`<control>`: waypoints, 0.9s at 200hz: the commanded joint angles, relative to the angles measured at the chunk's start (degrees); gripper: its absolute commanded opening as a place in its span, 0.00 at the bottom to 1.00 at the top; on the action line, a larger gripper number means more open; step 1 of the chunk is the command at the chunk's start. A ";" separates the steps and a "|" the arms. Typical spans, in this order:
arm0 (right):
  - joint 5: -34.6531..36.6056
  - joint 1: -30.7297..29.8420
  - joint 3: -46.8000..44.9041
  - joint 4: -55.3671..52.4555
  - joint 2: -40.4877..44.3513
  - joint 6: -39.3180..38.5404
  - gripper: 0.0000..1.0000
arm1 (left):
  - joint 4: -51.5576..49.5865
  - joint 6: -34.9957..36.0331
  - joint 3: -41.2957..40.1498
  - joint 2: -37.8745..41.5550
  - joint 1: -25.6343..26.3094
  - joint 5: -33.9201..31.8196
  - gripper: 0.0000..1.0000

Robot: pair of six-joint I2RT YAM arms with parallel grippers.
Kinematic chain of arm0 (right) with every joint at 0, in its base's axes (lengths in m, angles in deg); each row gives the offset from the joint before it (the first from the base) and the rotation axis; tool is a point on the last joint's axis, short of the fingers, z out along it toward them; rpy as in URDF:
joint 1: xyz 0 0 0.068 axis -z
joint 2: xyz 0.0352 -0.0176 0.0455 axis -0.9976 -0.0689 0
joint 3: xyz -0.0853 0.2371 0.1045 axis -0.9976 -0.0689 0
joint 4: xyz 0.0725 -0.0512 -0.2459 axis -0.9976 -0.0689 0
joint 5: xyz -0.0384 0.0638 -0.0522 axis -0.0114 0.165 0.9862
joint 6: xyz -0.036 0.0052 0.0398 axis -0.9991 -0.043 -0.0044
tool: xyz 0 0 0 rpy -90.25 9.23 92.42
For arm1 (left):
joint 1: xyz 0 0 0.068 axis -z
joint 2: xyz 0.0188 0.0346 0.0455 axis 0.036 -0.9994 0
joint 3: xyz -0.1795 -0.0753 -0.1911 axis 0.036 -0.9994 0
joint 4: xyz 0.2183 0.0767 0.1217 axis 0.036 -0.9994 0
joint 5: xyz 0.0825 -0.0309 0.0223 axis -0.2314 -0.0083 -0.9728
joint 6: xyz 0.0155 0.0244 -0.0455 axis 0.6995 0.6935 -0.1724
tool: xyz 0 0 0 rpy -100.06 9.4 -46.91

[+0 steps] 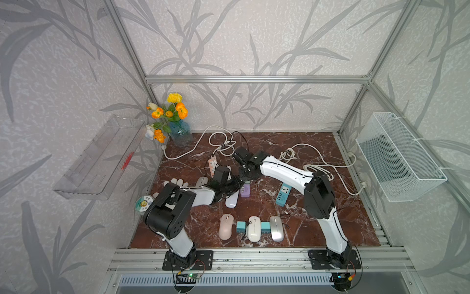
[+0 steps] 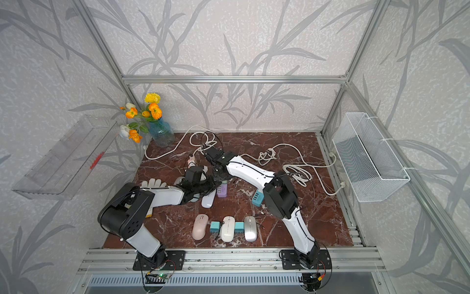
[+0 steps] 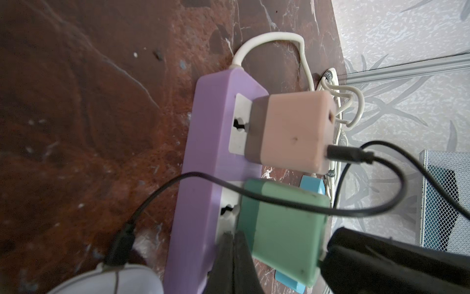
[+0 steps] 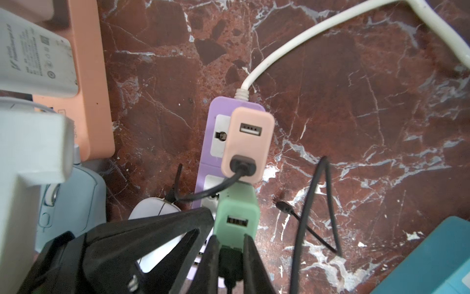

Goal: Unplug the wireless mouse
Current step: Remove the power cord from the plug.

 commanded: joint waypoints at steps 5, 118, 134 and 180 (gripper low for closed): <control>0.06 -0.07 -0.19 -1.04 5.58 -0.19 0.12 | -8.92 1.63 -0.59 -2.88 -0.08 -1.91 0.00; 0.94 0.11 0.07 -1.92 4.23 -0.54 0.12 | -9.21 2.17 -0.30 -2.70 -0.20 -1.58 0.00; 1.15 0.10 -0.15 -1.82 4.34 -0.54 0.12 | -9.28 2.23 -0.23 -2.61 -0.12 -1.56 0.00; 1.25 0.14 0.07 -2.04 3.58 -0.82 0.18 | -9.30 2.40 -0.13 -2.87 -0.09 -1.56 0.00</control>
